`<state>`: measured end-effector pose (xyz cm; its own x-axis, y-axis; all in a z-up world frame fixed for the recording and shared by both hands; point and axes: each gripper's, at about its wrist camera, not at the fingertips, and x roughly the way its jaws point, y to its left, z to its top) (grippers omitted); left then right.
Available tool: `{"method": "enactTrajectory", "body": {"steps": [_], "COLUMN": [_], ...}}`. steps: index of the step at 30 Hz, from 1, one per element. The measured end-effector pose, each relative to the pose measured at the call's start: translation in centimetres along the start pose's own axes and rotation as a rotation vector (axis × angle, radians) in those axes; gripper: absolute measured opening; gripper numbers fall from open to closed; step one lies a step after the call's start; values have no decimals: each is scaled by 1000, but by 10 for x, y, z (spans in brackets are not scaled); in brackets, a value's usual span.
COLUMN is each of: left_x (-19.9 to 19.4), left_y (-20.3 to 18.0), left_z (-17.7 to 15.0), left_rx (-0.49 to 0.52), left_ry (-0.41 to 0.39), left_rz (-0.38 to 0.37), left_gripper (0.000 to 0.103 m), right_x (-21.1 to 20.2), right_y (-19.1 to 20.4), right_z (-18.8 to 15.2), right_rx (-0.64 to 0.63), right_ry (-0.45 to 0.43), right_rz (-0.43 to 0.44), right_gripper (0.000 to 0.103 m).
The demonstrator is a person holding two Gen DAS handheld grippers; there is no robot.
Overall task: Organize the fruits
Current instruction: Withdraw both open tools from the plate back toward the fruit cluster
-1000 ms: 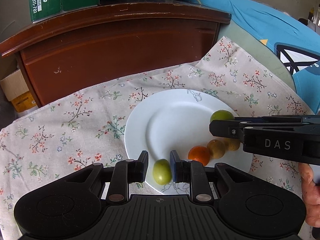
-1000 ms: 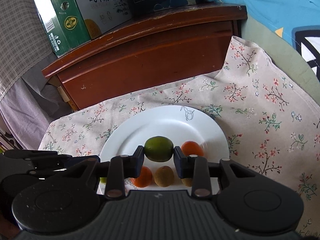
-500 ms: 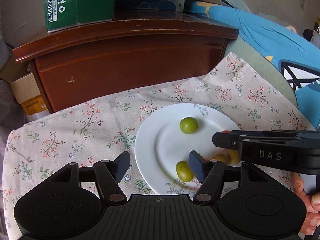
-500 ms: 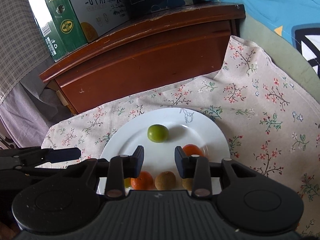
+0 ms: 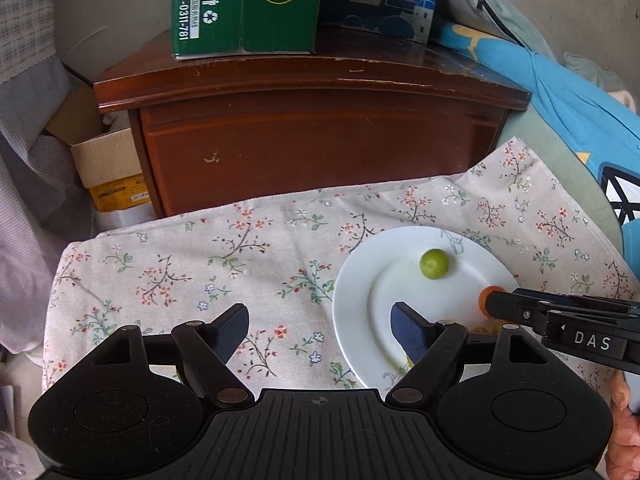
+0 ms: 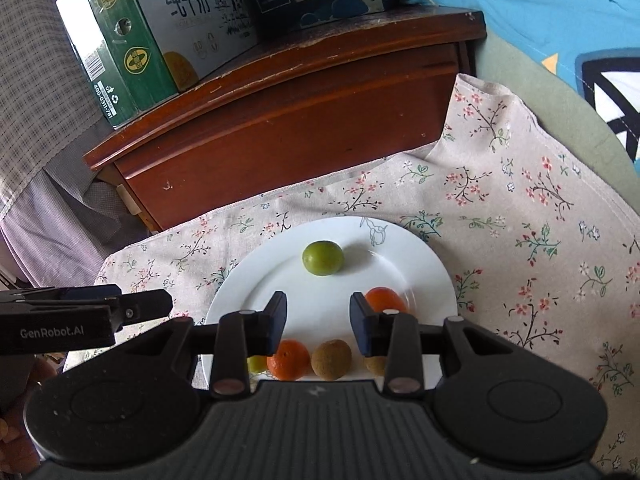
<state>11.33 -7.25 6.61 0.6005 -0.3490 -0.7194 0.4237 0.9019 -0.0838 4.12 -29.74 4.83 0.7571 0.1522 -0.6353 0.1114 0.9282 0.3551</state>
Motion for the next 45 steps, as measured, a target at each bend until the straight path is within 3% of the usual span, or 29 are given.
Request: {"method": "enactTrajectory", "body": {"steps": [3,9,15,20,28,45], "left_x": [-5,-16,-28,-35,-40,-46], "left_y": [6,-1,-1,2,9,3], "left_z": [-4,-20,-42,-58,-81,-110], "left_rx": [-14,51,61,41,36,37], "left_ry": [8,19,51,80,113,155], "left_rz": [-13,20,-8,-32,-2,-30], "left_gripper": [80,84,84,84,84,83], "right_x": [-6,-20,-34,-48,-63,-58], "right_y": [1,3,6,8,10,23], "right_z": [-2,-10,-24,-41,-71,-104], "right_rx": [-1,-4,-2,10,37,7], "right_ry": [-2,3,23,41,89,176], "right_rz": [-2,-11,-16,-18,-27,-30], "right_gripper": [36,38,38,39,39,40]}}
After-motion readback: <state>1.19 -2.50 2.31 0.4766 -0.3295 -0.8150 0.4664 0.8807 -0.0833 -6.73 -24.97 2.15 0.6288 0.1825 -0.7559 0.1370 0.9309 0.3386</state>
